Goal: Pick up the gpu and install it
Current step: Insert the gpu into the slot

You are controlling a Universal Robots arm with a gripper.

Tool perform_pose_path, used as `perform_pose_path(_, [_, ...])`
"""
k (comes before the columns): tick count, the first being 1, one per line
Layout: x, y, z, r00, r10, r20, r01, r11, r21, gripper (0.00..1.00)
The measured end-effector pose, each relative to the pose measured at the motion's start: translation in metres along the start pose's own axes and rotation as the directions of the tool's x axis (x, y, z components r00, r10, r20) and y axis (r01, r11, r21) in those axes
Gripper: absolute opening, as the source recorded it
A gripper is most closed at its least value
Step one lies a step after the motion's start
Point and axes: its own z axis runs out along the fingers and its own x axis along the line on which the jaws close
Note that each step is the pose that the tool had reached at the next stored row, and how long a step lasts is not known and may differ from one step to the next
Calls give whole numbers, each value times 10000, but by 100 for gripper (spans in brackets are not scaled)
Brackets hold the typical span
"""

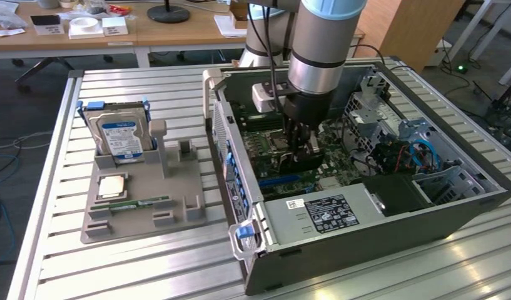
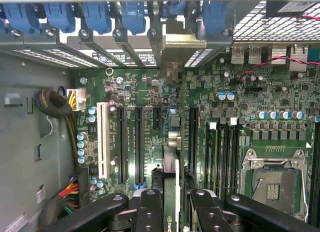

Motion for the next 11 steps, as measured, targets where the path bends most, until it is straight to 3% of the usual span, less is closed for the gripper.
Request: perform_pose_path(11, [0,20,0,10000,2,0,-2,10000,0,26])
